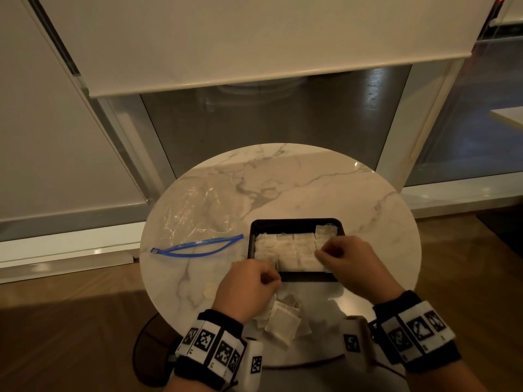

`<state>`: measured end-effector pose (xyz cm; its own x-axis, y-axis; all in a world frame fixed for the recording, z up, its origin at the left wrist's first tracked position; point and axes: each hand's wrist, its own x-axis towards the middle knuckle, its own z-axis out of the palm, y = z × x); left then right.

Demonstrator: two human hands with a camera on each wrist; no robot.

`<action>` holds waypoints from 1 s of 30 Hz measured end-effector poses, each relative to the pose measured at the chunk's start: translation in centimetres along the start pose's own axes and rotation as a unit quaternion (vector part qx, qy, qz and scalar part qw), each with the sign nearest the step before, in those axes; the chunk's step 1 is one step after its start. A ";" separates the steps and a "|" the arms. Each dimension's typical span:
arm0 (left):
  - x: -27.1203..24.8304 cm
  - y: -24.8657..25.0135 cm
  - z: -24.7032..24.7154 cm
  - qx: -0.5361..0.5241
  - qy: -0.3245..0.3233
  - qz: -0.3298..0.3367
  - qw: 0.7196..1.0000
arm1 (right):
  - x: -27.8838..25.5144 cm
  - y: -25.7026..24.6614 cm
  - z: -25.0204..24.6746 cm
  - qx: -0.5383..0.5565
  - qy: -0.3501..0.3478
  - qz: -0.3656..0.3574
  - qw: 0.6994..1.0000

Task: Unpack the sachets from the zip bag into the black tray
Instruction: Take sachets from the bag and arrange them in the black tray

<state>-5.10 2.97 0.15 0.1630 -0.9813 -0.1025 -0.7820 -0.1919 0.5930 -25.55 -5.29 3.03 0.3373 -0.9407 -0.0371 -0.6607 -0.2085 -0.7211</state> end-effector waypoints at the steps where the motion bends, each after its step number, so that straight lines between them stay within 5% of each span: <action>1: -0.3 0.1 0.2 0.010 -0.025 -0.001 1.000 | -0.5 -0.1 0.8 -0.007 -0.034 0.001 0.999; 8: -1.5 1.1 2.3 0.109 -0.104 -0.006 0.989 | -1.0 0.8 5.1 -0.096 -0.216 0.026 0.971; 15: -1.7 1.3 3.7 0.187 -0.121 -0.001 0.975 | -1.3 1.8 5.9 -0.083 -0.191 0.041 0.977; 30: -1.1 -1.8 3.9 0.073 -0.068 -0.009 0.995 | -1.1 3.1 6.1 0.011 -0.160 0.010 0.987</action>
<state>-6.18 4.29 -3.93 0.1032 -0.9689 -0.2249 -0.8598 -0.2006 0.4696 -23.87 -3.27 -3.33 0.5210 -0.8115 -0.2647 -0.6553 -0.1816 -0.7332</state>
